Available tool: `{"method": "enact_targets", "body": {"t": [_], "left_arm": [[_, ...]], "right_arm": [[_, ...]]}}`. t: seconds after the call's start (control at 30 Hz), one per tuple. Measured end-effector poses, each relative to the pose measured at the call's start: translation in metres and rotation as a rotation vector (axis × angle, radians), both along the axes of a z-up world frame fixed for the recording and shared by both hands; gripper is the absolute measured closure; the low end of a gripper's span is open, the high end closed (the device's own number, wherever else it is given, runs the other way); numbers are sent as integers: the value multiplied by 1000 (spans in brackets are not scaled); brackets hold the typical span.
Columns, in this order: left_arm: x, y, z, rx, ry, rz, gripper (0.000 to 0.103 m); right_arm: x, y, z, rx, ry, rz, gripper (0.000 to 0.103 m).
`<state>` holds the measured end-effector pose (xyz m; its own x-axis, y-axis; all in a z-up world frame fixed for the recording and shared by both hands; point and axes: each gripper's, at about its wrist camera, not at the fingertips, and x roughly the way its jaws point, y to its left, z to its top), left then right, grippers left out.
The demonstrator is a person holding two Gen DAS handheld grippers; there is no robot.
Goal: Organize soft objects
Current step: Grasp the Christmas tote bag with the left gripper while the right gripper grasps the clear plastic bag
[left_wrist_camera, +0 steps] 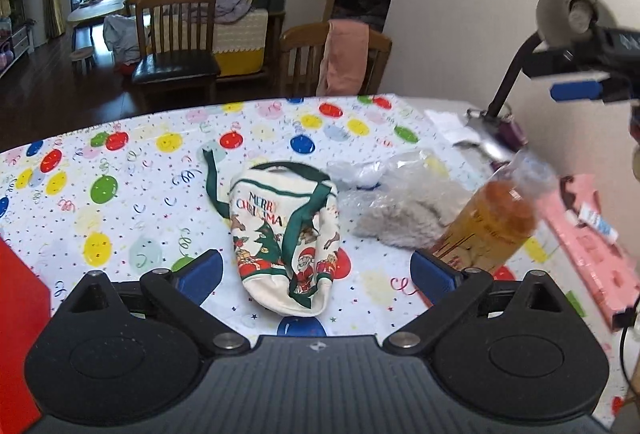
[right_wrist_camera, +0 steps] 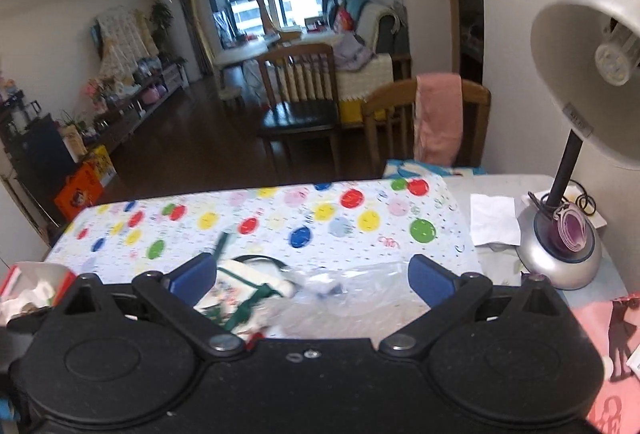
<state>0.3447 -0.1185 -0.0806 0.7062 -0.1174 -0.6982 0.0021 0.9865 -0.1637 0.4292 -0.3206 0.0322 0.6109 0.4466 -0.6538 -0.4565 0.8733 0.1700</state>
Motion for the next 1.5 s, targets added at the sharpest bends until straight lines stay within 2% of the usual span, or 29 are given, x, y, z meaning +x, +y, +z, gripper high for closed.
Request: {"method": "enact_targets", "body": {"t": [0.2, 0.33, 0.4, 0.53, 0.67, 0.8, 1.1, 1.23, 1.3, 1.33, 1.47, 1.5], "left_arm": [[27, -16, -26, 61, 55, -3, 2], [40, -16, -42, 43, 100, 29, 2], [46, -18, -48, 54, 116, 42, 2], [55, -20, -60, 73, 139, 57, 2], [65, -21, -69, 83, 151, 69, 2], [74, -23, -77, 97, 169, 85, 2], [92, -31, -93, 163, 207, 95, 2], [96, -29, -101, 164, 226, 111, 3], [97, -27, -103, 160, 231, 116, 3], [96, -26, -103, 157, 228, 120, 4], [97, -23, -104, 148, 231, 142, 15], [97, -21, -104, 137, 234, 151, 22]], "right_arm": [[58, -4, -41, -30, 107, -39, 1], [88, 0, -65, -66, 148, -28, 1], [104, 6, -73, -93, 172, 23, 2], [122, 32, -92, -182, 241, 213, 3], [124, 68, -112, -332, 242, 376, 4], [128, 92, -130, -403, 259, 470, 8], [127, 124, -164, -516, 229, 619, 23], [122, 128, -174, -562, 202, 655, 35], [121, 127, -177, -554, 218, 669, 48], [121, 126, -179, -553, 221, 669, 49], [123, 121, -177, -529, 220, 654, 57], [123, 119, -176, -519, 223, 649, 58]]}}
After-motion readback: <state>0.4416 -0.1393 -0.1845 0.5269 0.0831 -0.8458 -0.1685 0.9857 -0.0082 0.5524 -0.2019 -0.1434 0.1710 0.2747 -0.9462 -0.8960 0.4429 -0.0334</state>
